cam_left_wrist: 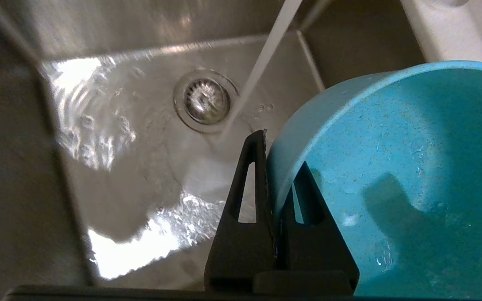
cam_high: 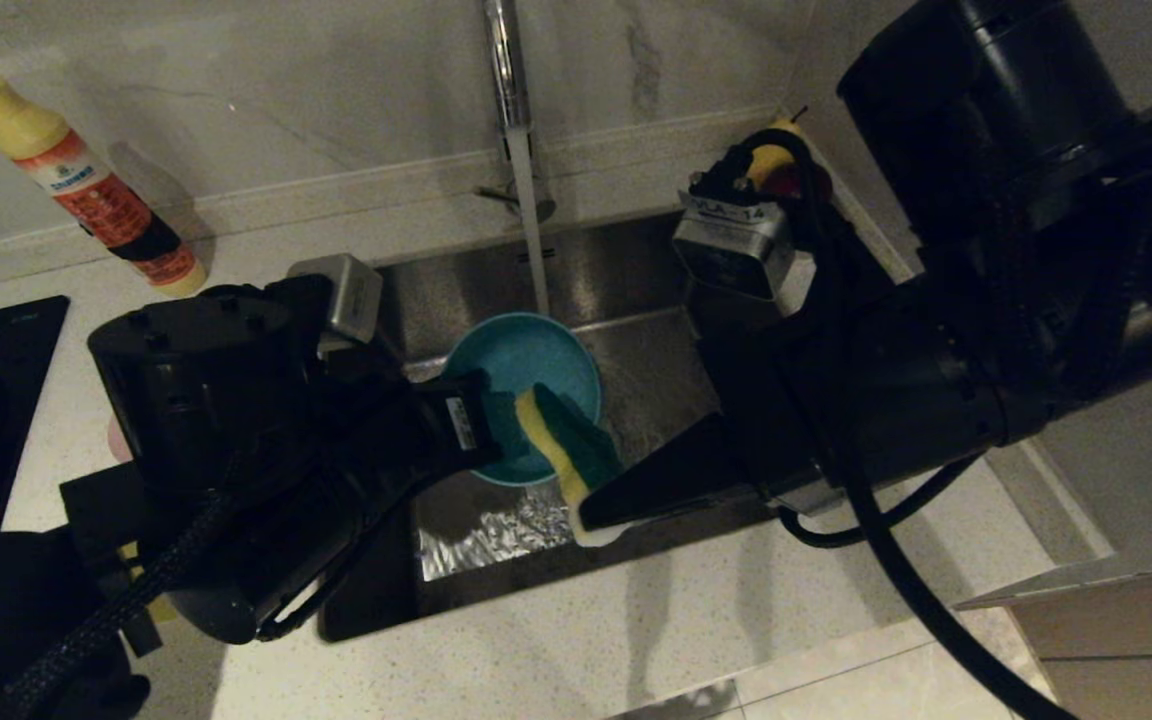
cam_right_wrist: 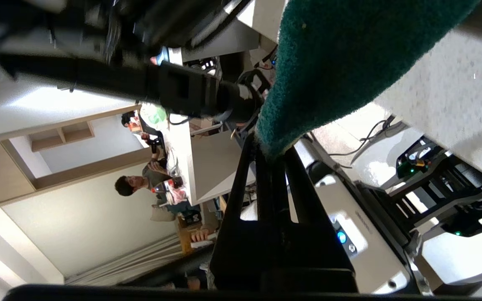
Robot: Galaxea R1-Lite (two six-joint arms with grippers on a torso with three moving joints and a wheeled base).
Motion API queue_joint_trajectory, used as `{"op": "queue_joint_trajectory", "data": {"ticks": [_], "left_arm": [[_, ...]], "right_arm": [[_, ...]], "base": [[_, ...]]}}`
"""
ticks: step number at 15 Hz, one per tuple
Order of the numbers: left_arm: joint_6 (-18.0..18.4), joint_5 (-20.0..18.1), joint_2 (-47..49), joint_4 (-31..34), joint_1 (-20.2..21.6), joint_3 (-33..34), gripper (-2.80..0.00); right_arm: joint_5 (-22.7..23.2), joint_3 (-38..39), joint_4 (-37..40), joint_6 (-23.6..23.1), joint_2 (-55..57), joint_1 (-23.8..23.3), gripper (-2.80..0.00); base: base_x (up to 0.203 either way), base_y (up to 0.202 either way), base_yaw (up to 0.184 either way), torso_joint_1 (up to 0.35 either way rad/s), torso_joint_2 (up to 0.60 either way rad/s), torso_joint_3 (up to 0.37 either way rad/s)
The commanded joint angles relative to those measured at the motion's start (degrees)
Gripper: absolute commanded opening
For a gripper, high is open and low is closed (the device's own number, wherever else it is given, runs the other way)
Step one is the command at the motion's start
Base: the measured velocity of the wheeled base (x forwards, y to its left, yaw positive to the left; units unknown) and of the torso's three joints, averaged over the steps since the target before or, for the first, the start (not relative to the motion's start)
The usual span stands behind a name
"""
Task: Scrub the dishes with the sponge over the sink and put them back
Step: Wipe the bowl
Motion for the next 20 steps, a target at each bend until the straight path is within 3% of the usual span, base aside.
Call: {"op": "queue_joint_trajectory", "data": {"ticks": [1, 3, 7, 10, 16, 20], "left_arm": [[4.0, 0.7, 0.8, -6.6, -0.5, 2.7, -2.8], [8.2, 2.5, 2.5, -12.2, -2.2, 5.3, -2.8], [13.3, 3.0, 5.3, -20.8, -4.1, 8.7, -2.8], [14.5, 3.0, 6.2, -24.1, -4.3, 10.2, -2.8], [15.4, 4.6, 5.0, -24.6, -4.3, 10.7, -2.8], [18.1, 4.6, 3.7, -26.1, -4.5, 11.4, -2.8]], "right_arm": [[0.2, -1.9, 0.2, 0.4, 3.8, 0.0, -2.8], [0.0, -3.8, 0.1, 2.6, 5.2, -0.5, -2.8], [0.0, -6.2, -0.1, 4.8, 6.1, -1.6, -2.8], [0.0, -6.5, -0.1, 4.9, 6.0, -2.5, -2.8], [-0.2, -6.5, -0.2, 4.9, 6.0, -6.7, -2.8], [-0.3, -6.2, -0.5, 4.4, 6.5, -7.4, -2.8]], "base": [[0.0, 0.0, 0.0, 0.0, 0.0, 0.0], [0.0, 0.0, 0.0, 0.0, 0.0, 0.0], [0.0, 0.0, 0.0, 0.0, 0.0, 0.0], [0.0, 0.0, 0.0, 0.0, 0.0, 0.0], [0.0, 0.0, 0.0, 0.0, 0.0, 0.0], [0.0, 0.0, 0.0, 0.0, 0.0, 0.0]]}}
